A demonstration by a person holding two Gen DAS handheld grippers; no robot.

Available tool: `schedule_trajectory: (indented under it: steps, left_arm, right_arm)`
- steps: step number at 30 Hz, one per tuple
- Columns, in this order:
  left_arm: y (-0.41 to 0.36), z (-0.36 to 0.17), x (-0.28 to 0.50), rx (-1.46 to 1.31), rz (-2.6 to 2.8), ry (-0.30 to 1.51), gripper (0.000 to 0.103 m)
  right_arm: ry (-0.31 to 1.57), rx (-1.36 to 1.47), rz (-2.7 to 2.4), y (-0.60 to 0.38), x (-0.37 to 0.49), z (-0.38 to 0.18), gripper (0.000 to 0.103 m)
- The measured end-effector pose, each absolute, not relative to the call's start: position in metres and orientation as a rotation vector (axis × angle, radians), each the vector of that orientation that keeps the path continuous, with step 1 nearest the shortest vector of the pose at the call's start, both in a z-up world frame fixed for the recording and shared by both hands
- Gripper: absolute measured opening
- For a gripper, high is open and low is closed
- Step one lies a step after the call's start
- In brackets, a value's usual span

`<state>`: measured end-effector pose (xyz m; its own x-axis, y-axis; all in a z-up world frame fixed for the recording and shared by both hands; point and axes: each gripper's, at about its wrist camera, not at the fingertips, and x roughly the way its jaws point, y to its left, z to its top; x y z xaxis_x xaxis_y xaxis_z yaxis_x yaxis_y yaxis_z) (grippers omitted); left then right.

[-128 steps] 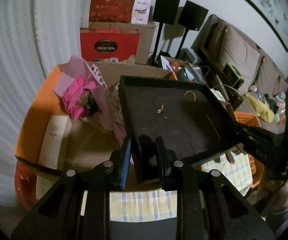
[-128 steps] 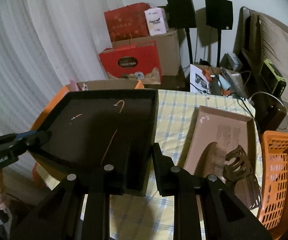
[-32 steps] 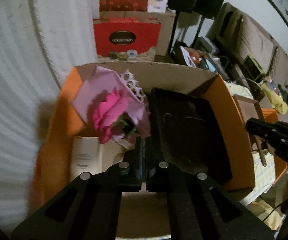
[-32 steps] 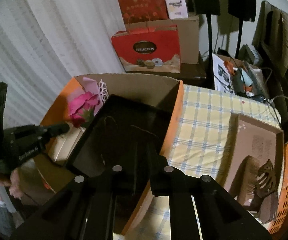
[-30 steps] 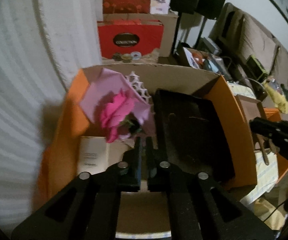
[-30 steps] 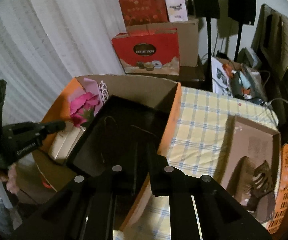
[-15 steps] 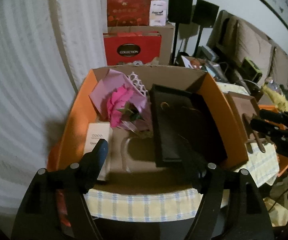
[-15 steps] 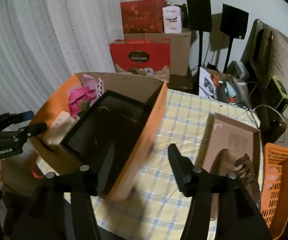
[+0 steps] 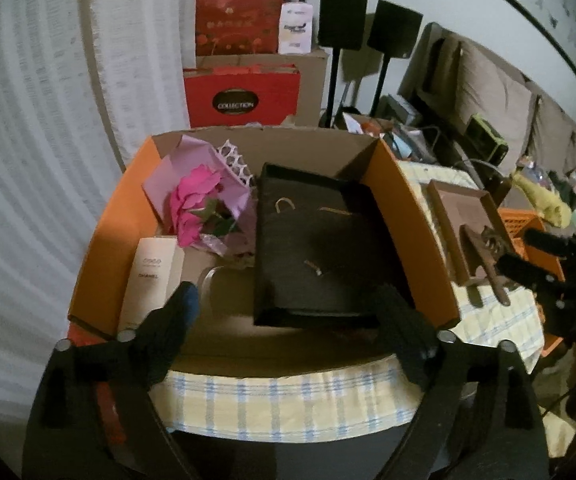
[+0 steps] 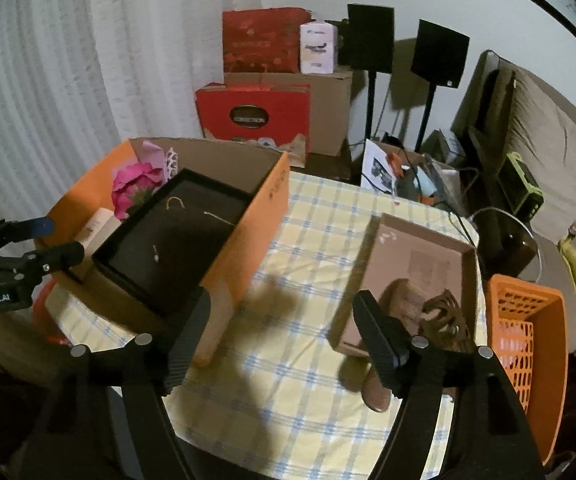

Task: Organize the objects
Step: 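Move both tools toward the brown tray holding the wooden combs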

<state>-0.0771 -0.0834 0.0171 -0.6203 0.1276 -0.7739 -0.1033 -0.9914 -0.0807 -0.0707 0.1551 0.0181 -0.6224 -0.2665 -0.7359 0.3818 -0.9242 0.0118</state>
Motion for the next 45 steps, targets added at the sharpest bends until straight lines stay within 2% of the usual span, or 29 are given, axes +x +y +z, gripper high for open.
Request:
schedule_trajectory:
  steps: [9, 14, 22, 34, 45]
  left_arm:
    - [-0.051, 0.027, -0.075, -1.237, 2.658, -0.082, 0.100]
    - [-0.032, 0.028, -0.079, -1.244, 2.583, -0.168, 0.100]
    - [0.004, 0.022, -0.085, -1.262, 2.521, -0.175, 0.101]
    - [0.081, 0.006, -0.088, -1.284, 2.450, -0.046, 0.101]
    - [0.151, -0.038, -0.103, -1.383, 2.393, 0.104, 0.098]
  right_arm:
    - [0.109, 1.156, -2.601, 0.203, -0.074, 0.017, 0.081]
    - [0.075, 1.174, -2.653, 0.236, -0.075, 0.019, 0.083]
    - [0.030, 1.229, -2.721, 0.282, -0.074, 0.011, 0.084]
    - [-0.111, 1.274, -2.716, 0.322, -0.074, -0.005, 0.084]
    - [-0.259, 1.290, -2.692, 0.348, -0.071, -0.015, 0.082]
